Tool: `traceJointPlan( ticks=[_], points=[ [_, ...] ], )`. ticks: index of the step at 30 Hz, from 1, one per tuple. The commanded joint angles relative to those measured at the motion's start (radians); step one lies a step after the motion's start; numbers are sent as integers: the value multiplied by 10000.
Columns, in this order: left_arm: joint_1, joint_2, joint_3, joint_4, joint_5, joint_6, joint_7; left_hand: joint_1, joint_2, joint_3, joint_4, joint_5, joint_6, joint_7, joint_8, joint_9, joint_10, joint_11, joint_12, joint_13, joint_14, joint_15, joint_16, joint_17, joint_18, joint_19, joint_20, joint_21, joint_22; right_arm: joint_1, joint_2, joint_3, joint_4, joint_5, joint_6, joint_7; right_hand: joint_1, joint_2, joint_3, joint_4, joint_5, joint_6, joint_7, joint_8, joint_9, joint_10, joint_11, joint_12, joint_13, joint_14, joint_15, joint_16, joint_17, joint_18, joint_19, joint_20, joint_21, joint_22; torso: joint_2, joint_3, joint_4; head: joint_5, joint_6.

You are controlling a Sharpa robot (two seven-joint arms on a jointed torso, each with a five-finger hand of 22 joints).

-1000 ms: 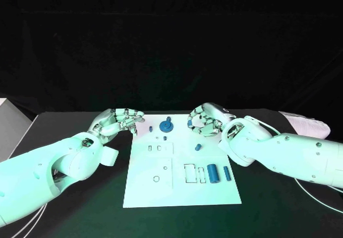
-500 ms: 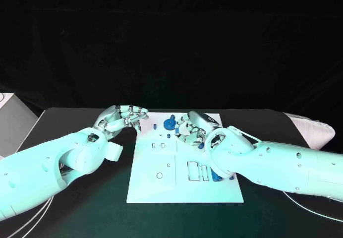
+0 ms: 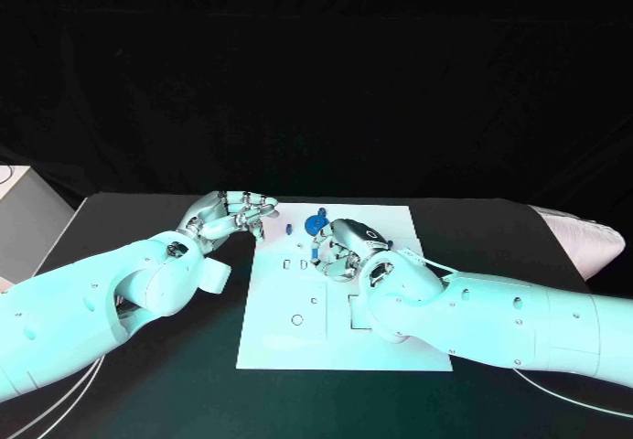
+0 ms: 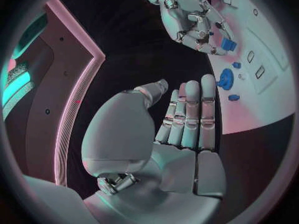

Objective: Assemble the parts on the task board

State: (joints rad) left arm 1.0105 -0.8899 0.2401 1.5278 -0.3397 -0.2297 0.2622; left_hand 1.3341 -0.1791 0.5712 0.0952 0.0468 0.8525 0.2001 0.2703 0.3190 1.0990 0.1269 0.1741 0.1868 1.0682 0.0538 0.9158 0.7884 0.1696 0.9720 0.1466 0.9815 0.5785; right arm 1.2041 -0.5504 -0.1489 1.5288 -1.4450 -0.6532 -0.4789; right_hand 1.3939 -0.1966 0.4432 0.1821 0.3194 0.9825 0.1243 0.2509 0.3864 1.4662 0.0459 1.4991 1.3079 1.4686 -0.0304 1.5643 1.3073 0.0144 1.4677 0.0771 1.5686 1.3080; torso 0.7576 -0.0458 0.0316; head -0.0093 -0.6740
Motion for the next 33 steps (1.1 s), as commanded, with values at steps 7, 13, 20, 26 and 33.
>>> traceJointPlan(
  ticks=[7,13,20,26,33],
  points=[
    [1,3,3,44,-60,34,-8,-59,36,-3,-56,32,-42,-29,-12,15,69,-14,63,11,30,-5,-49,-14,137,12,19,35,8,-106,267,-2,-216,-712,63,-475,-53,-35,9,-27,40,-14,17,55,21,282,-9,17,1834,985,39,9,2485,-144,1030,-14,22,2628,25,-20,14,-11,-89],
    [1,-29,3,66,-61,47,-17,-59,36,-3,-56,32,-42,-29,-12,15,69,-14,63,11,30,-5,-49,-14,137,12,19,35,8,-144,334,-3,-329,-814,201,-531,-71,-41,9,-22,39,-21,23,55,20,282,-4,17,1835,986,43,10,2487,-144,1030,-9,22,2628,17,-15,21,4,-144],
    [1,-55,3,81,-63,72,-17,-59,36,-3,-56,32,-42,-29,-12,15,69,-14,63,11,30,-5,-49,-14,137,12,19,35,8,-201,434,-5,-405,-843,368,-560,-120,-71,3,-15,24,-43,37,56,19,271,10,7,1824,985,57,8,2482,-144,1030,4,22,2628,23,-7,5,25,-184],
    [1,-61,3,93,-65,155,-14,-66,33,-5,-63,32,-39,-35,-8,22,66,-20,72,19,56,-11,-43,-17,142,13,15,36,-9,-269,515,-7,-458,-852,387,-559,-195,-112,-14,5,-9,-71,53,57,17,272,26,7,1827,987,73,10,2489,-144,1030,21,22,2628,22,-3,15,28,-206],
    [1,-77,3,99,-66,209,-13,-66,33,-5,-63,32,-39,-35,-8,22,66,-20,72,19,56,-11,-43,-17,142,13,15,36,-9,-297,557,-10,-544,-872,397,-589,-305,-173,-44,32,-155,-105,66,68,15,279,44,14,1836,988,94,12,2495,-144,1030,47,22,2628,22,-5,0,58,-225]
  ],
)
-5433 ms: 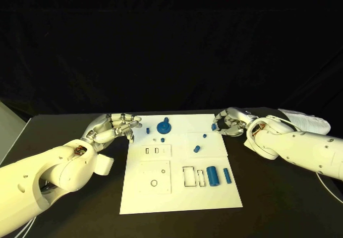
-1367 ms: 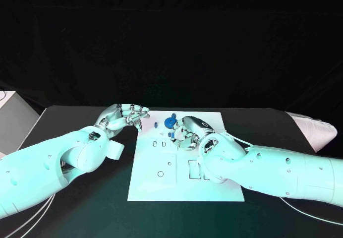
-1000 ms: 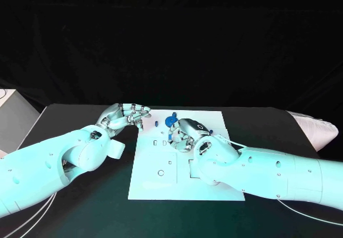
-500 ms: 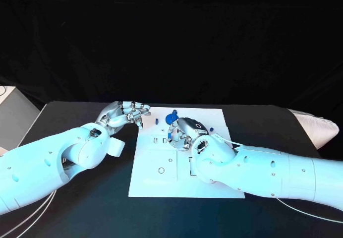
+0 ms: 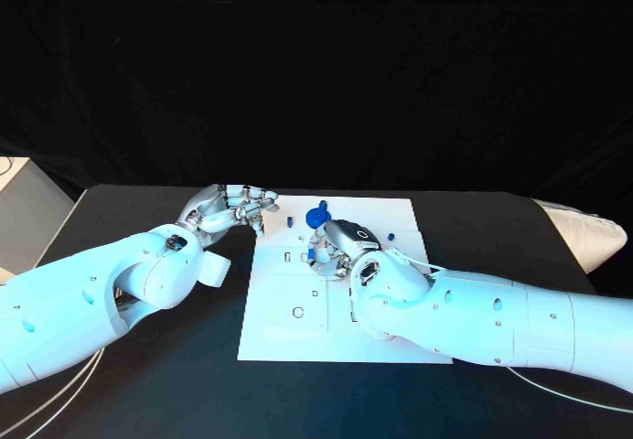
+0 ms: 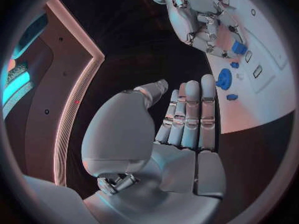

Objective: Assemble the parts on the task board

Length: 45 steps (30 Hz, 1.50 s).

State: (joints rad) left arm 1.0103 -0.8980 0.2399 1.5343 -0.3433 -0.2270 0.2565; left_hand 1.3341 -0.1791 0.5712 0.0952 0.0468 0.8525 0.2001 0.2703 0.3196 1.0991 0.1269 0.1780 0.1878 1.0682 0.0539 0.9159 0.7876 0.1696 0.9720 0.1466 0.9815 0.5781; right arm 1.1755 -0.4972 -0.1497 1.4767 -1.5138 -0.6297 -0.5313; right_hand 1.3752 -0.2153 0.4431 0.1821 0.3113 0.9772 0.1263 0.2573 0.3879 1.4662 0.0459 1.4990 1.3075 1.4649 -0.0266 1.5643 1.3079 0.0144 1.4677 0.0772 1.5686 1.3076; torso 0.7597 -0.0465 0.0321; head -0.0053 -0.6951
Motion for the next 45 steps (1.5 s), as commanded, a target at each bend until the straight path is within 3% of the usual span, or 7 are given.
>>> traceJointPlan(
  ticks=[1,21,29,45],
  points=[
    [2,2,5,35,-30,189,43,-67,33,-5,-63,32,-39,-35,-8,16,66,-20,34,9,56,-11,-43,-9,142,13,15,36,-5,-14,27,-3,-31,-188,164,-69,-121,12,-44,32,-84,-53,47,5,1,279,44,14,1840,1025,56,12,2487,-144,1031,47,22,2632,-2,3,-4,24,-20],
    [2,-28,5,40,-30,249,11,-67,33,-5,-63,32,-39,-35,-8,16,66,-20,34,9,56,-11,-43,-9,142,13,15,36,-5,-19,52,-11,-103,-306,270,-106,-208,-108,-100,35,-261,-131,77,-2,-11,247,69,-14,1811,1027,76,15,2495,-144,1031,69,22,2632,7,3,-1,39,-62],
    [2,-42,5,48,-36,267,0,-67,33,-5,-63,32,-39,-35,-8,16,66,-20,34,9,56,-11,-43,-9,142,13,15,36,-5,-19,76,-19,-154,-301,333,-56,-315,-204,-202,84,-606,-242,117,-19,-36,201,109,-53,1772,1027,111,13,2492,-144,1031,103,22,2632,3,0,3,45,-89],
    [2,-51,5,54,-39,297,-18,-67,33,-5,-63,32,-39,-35,-8,16,66,-20,34,9,56,-11,-43,-9,142,13,15,36,-5,-22,93,-37,-183,-273,360,26,-311,-257,-249,84,-666,-396,168,-87,-76,131,149,-113,1709,1027,142,14,2495,-144,1031,125,22,2632,1,3,-5,59,-127]
  ],
)
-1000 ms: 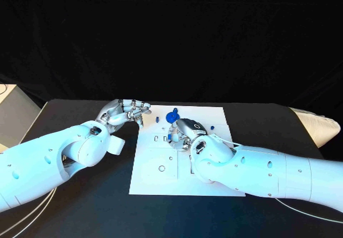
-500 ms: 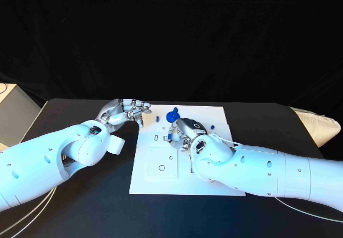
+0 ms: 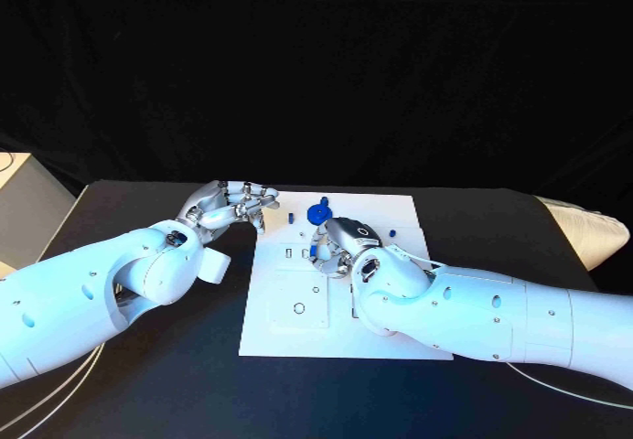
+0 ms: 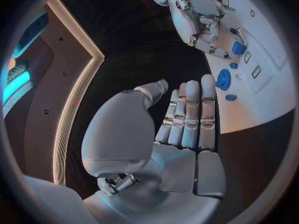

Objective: Assemble the parts on the task board

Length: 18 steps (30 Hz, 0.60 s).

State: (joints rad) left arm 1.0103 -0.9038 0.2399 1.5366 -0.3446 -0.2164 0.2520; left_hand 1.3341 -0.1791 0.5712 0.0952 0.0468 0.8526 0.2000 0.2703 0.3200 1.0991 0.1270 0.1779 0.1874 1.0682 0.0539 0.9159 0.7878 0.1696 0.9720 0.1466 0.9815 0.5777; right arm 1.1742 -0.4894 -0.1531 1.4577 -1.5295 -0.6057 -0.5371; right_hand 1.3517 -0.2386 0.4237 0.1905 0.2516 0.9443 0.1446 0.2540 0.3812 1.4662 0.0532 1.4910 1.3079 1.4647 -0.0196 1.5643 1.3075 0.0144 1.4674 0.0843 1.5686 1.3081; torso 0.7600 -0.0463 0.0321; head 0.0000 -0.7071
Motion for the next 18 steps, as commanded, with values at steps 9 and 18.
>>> traceJointPlan(
  ticks=[9,18],
  points=[
    [2,0,5,27,-30,212,8,-67,33,-5,-63,32,-40,-34,-8,12,66,-20,35,13,56,-11,-43,-11,142,13,15,36,-1,-16,-17,-5,58,-137,-136,141,-130,-98,-209,78,-127,-388,120,-210,-102,-33,198,-170,1562,1025,175,8,2483,-144,1034,139,22,2627,3,1,0,-11,6],
    [2,-7,5,23,-37,238,-16,-74,39,5,-77,32,-53,-40,-9,23,43,-23,43,24,72,-16,-52,-23,139,24,9,53,6,-20,-51,-6,89,-146,-309,197,-134,-121,-332,134,-198,-550,171,-284,-150,-233,250,-339,1385,1023,224,5,2478,-144,1034,189,22,2627,5,5,-5,-10,23]
  ],
)
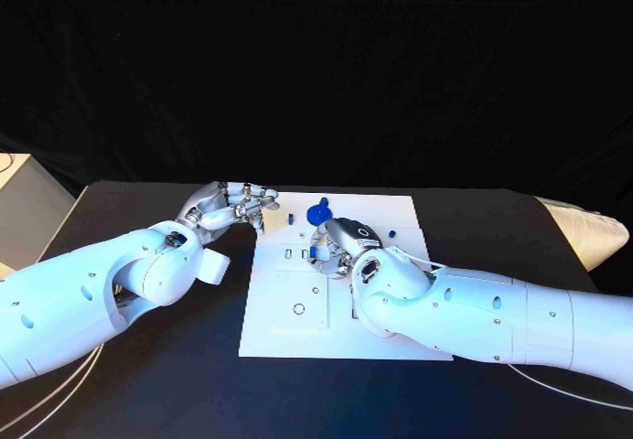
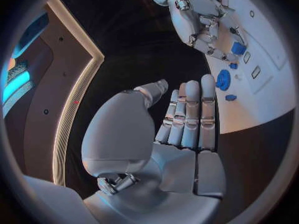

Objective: Assemble the parts on the task board

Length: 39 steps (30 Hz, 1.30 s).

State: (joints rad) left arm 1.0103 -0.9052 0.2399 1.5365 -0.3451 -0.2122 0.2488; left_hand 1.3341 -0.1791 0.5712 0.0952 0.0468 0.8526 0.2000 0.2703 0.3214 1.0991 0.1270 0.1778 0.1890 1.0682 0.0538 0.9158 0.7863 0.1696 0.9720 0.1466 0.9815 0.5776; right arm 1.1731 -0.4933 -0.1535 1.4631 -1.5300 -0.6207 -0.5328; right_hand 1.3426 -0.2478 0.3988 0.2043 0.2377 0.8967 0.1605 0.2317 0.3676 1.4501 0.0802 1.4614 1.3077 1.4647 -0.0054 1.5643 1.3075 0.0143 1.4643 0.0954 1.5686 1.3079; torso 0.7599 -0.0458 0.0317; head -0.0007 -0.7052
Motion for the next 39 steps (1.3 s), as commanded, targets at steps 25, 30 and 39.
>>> traceJointPlan(
  ticks=[25,30,39],
  points=[
    [9,504,1,-700,-1825,-151,-1861,-959,89,-1073,853,33,-261,-365,1335,714,-337,-465,6452,4524,3320,-390,4501,4779,-601,2820,-331,3047,4318,698,-1923,161,1538,3337,-702,4016,819,565,-1782,811,143,-297,121,-143,-151,-425,93,-262,1114,967,196,-86,2265,-143,1065,219,22,2629,-273,31,-66,-10,200],
    [47,780,6,-1061,-2704,132,-2840,-888,86,-1107,962,34,-206,-492,1847,964,895,-588,9092,7114,4489,-494,5930,6788,-960,3956,-432,4237,6326,1068,-2476,184,1526,5035,-192,5003,874,605,-1572,811,447,-94,63,53,-95,-367,39,-212,1158,965,149,-92,2257,-140,1061,175,13,2623,-396,61,-72,16,219],
    [580,1466,1,-1685,-4869,2029,-5663,-1286,109,-271,1517,65,-205,-747,2657,1680,1649,-829,10404,8615,4904,-692,6406,7587,-1132,4453,-611,4770,7281,1666,-3144,213,948,7005,364,5533,741,539,-1388,816,859,4,0,251,-24,-256,-26,-127,1238,981,87,-69,2315,-143,1065,111,22,2629,-622,152,-74,88,131]
  ],
)
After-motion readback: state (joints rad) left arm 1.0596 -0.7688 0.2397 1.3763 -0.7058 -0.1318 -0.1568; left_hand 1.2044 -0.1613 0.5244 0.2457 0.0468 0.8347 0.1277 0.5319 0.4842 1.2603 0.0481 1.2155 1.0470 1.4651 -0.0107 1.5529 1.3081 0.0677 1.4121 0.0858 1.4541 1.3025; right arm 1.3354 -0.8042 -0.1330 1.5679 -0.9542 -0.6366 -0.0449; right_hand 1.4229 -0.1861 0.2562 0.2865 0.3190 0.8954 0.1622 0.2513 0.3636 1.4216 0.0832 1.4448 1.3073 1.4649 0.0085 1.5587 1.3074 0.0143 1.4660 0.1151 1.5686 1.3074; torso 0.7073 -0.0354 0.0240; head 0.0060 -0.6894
